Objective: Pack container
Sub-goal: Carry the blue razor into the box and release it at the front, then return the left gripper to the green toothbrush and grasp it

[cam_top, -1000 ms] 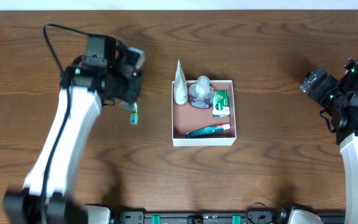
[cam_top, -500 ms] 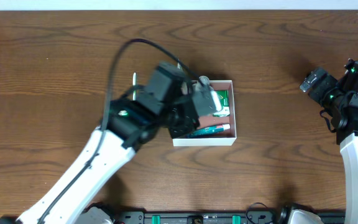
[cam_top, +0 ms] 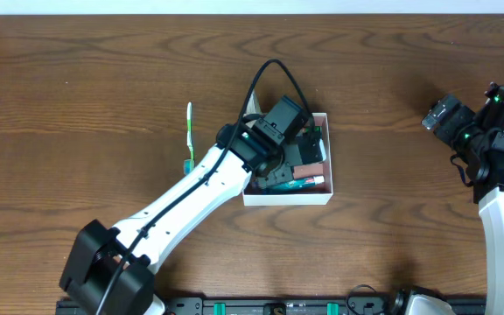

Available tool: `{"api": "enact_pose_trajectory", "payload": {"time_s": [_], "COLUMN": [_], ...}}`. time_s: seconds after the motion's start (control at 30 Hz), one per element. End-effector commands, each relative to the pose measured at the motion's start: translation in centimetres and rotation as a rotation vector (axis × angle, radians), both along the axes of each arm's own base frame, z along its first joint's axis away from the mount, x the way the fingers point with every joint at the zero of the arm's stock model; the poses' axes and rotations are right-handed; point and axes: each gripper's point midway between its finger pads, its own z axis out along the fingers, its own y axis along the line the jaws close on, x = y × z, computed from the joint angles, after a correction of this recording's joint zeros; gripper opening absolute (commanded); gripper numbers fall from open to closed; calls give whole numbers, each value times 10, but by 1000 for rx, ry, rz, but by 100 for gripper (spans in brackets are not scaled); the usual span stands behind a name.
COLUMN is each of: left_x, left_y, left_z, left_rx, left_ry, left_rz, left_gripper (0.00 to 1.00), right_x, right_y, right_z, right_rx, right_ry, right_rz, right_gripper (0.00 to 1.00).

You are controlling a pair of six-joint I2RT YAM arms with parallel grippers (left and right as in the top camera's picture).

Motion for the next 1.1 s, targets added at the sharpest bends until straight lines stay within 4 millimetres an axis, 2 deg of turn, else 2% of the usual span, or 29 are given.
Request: {"api": "enact_pose_trajectory", "payload": {"time_s": [0.0,0.13,0.2,0.33,0.47,0.57,0.6,0.7,0.77,0.87,0.97,1.07], "left_x": [5,6,5,1,-14,-25,-24,-5,11,34,55,71], "left_y": [0,-1,0,4,18,35,46,86,114,151,188,201], "left_z": [5,11,20,60,107,138,148,164,163,146,115,75], "left_rx": [-2,-17,-40,-152,-257,-322,-328,-305,-288,-290,-295,-284], "left_ry": [-34,-45,-54,-90,-145,-189,-224,-329,-350,-306,-219,-81], "left_rz": [8,15,38,144,199,242,278,448,579,794,1053,1154], "left_gripper": [36,36,36,36,36,36,36,36,36,36,36,36], "right_x": [0,0,0,0,0,0,0,0,0,0,0,0], "right_y": [-4,-4,-4,-4,-4,-4,-4,-4,-4,-4,-4,-4], "right_z": [3,3,3,3,3,3,3,3,3,3,3,3], "right_rx": [4,4,4,4,4,4,4,4,4,4,4,4], "right_ry": [-8,-8,-8,-8,-8,-8,-8,-8,-8,-8,-8,-8], "right_rz": [-22,-23,-23,-23,-23,-23,-23,-22,-23,-22,-23,-23], "right_gripper": [99,99,99,99,99,99,99,99,99,99,99,99]}}
